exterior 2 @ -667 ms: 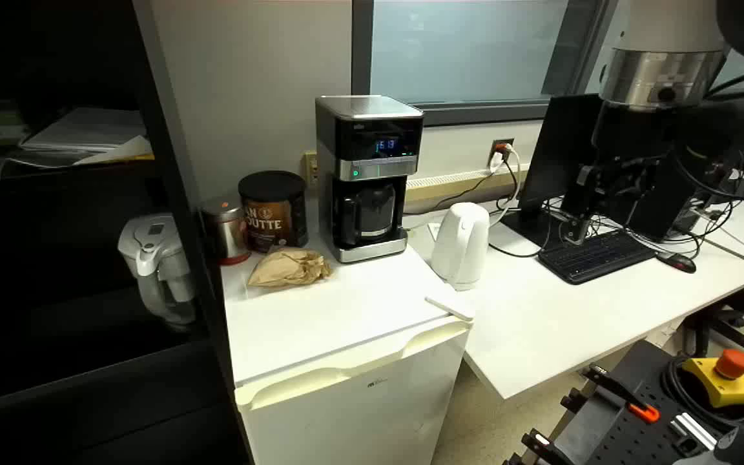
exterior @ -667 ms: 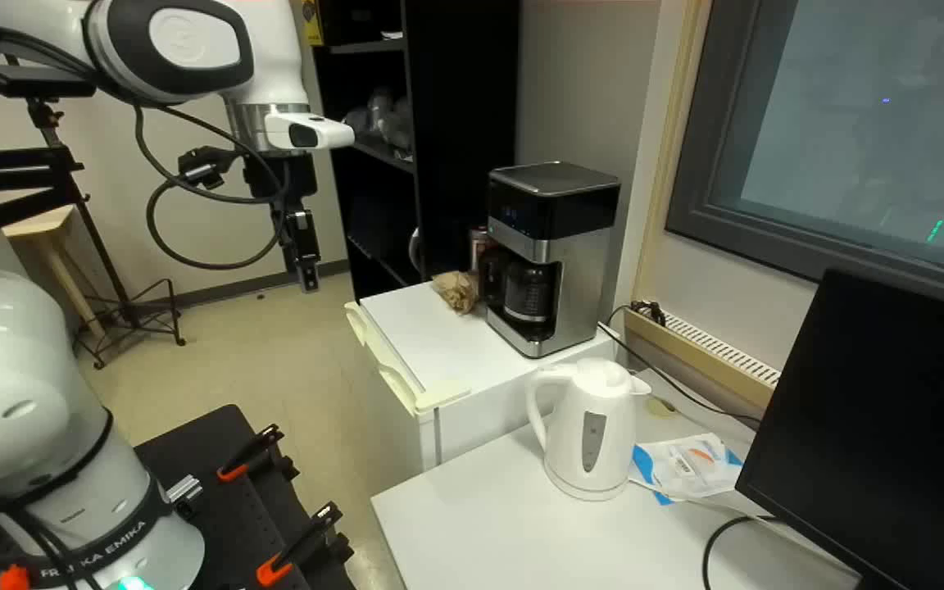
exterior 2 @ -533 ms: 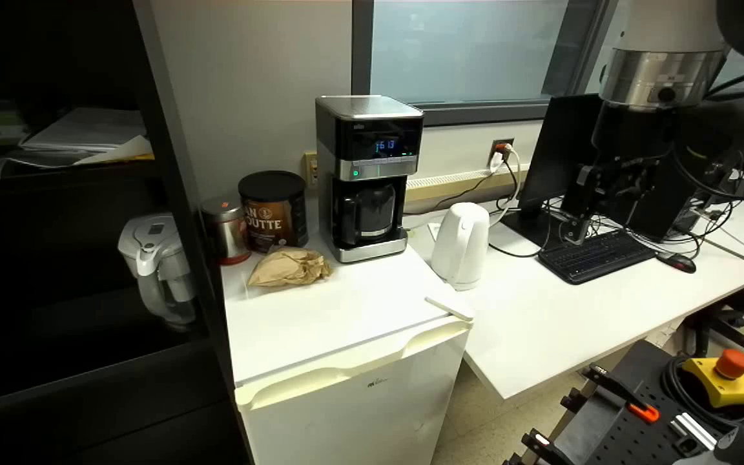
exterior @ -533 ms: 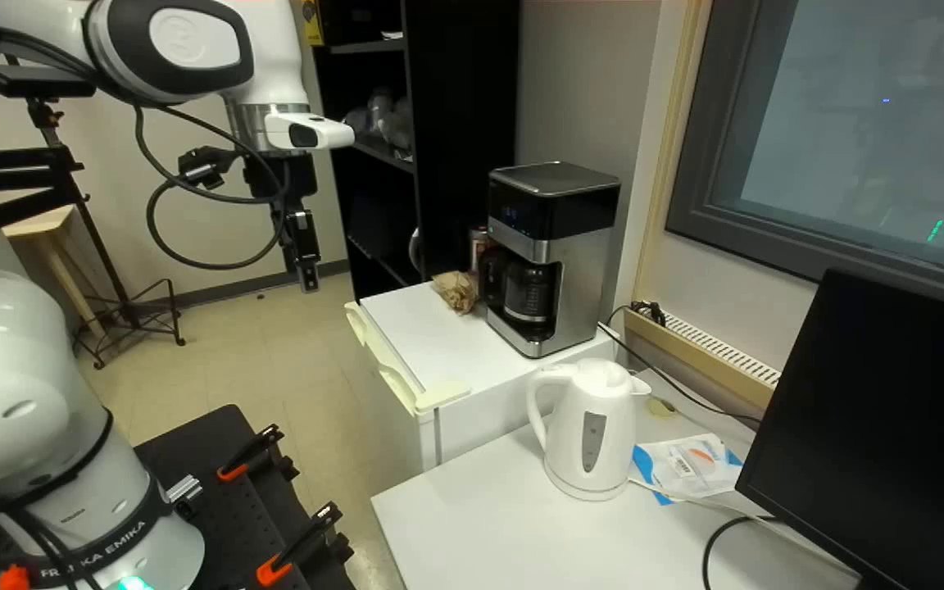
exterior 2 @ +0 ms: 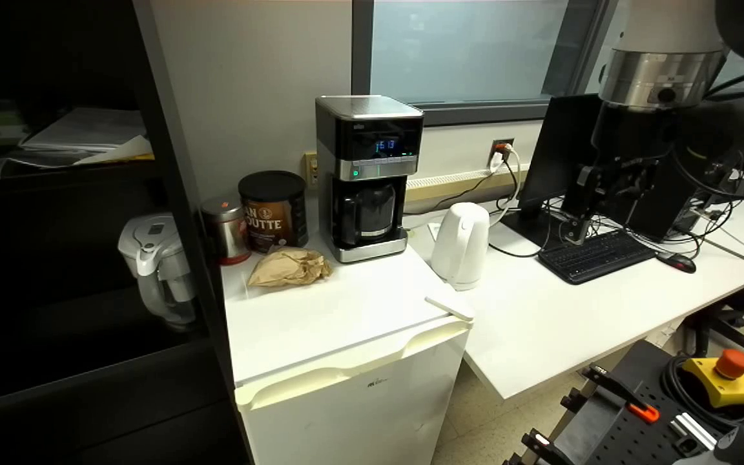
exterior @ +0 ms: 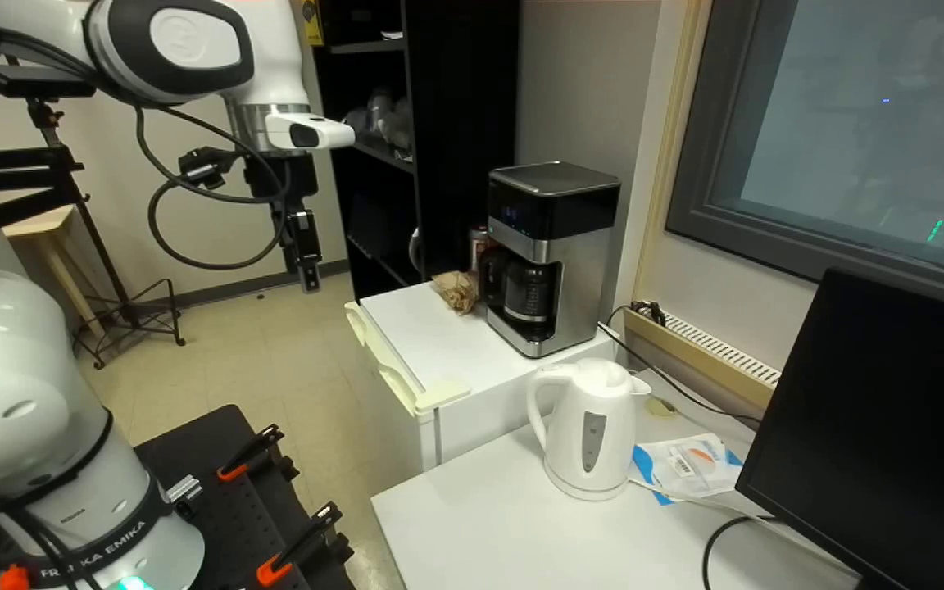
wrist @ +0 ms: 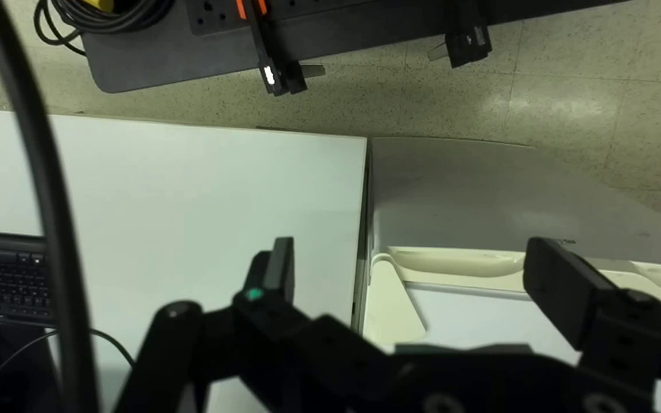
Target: Press a button on the coffeemaker.
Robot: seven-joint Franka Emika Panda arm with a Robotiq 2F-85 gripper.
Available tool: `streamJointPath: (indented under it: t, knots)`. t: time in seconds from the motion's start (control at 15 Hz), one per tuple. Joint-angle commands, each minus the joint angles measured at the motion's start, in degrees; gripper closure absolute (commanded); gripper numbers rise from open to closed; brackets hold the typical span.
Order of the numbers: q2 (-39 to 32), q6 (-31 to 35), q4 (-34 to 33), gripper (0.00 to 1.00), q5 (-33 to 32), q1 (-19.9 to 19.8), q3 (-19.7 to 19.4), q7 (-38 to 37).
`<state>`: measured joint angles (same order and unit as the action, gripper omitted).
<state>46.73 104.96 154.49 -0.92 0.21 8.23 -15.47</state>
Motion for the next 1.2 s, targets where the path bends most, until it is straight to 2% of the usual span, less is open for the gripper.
streamJointPath:
  t: [0.0, 0.33, 0.8, 0.87, 1.13]
  knots:
    - [-3.0, 1.4, -1.3, 0.0, -3.0, 0.2, -0.4, 4.2]
    - [-11.5, 6.7, -5.0, 0.0, -11.7, 0.3, -1.3, 12.8]
    - [-23.8, 15.1, -10.8, 0.0, -27.0, -0.2, -1.0, 18.6]
    - [-25.3, 16.8, -11.4, 0.17, -29.7, -0.4, -0.8, 18.6]
    - [-30.2, 25.1, -13.3, 0.5, -40.0, -0.2, -0.9, 17.8]
